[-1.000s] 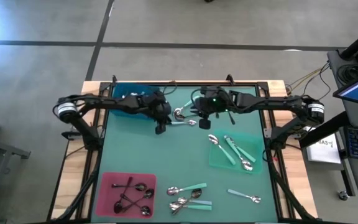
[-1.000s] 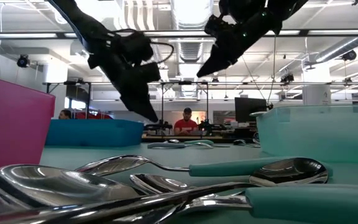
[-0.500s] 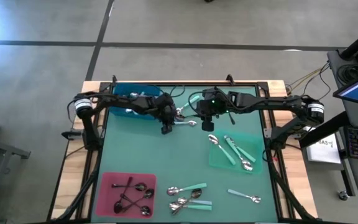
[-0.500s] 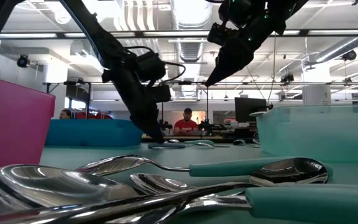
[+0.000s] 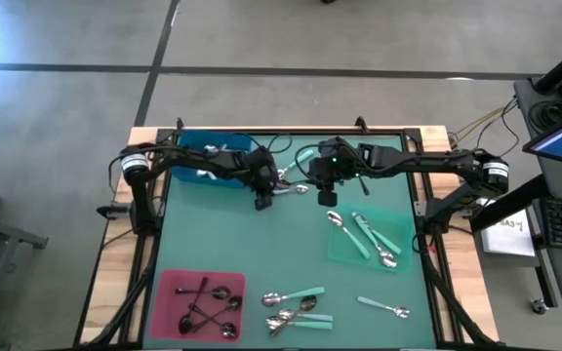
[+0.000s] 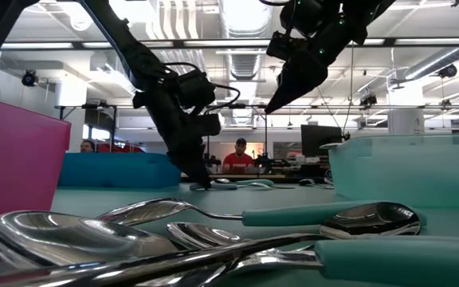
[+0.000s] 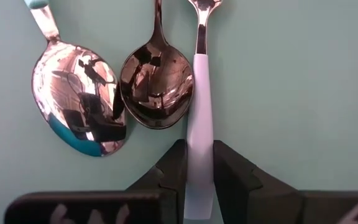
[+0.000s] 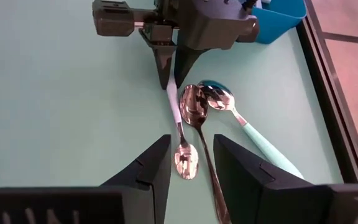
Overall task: Sort silverware by color (type)
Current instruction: Put the top blue spoon into the blue bin
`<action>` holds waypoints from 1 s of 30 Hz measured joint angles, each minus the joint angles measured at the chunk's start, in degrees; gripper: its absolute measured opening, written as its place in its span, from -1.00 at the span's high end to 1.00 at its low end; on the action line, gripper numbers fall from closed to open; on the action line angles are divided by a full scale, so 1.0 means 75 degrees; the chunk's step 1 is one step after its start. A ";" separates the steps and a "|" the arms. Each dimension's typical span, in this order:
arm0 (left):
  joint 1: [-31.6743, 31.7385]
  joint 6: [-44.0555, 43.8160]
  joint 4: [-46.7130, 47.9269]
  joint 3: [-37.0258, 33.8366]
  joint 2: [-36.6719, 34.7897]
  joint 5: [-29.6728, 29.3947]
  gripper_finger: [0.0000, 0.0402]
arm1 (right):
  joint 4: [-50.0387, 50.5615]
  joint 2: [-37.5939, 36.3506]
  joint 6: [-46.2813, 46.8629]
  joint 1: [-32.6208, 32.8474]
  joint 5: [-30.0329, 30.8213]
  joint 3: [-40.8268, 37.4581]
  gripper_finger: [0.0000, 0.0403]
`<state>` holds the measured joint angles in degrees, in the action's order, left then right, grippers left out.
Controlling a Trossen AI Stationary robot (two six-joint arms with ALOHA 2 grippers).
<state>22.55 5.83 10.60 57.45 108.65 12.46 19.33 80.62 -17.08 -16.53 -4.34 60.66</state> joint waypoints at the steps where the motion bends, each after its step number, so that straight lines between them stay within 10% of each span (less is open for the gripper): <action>1: 0.0003 -0.0065 0.0010 0.0000 -0.0021 0.0030 0.81 | 0.0016 0.0000 -0.0003 0.0000 0.0000 0.0000 0.46; 14: -0.0015 -0.0068 0.2055 0.1047 -0.0909 0.1210 0.81 | 0.0605 0.0000 0.0087 -0.0066 0.1434 -0.0006 0.51; 21: 0.0128 0.0747 0.4527 0.1865 -0.1813 -0.0981 0.81 | 0.1380 0.0027 0.0558 -0.0610 0.1588 -0.0006 0.51; 30: 0.1245 0.1157 0.5368 0.1213 -0.3140 -0.1535 0.78 | 0.1585 0.0125 0.1834 -0.2004 0.1592 -0.0530 0.51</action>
<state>31.89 14.51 50.86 66.55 85.10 0.95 31.22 81.56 -3.33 -31.57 7.60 56.69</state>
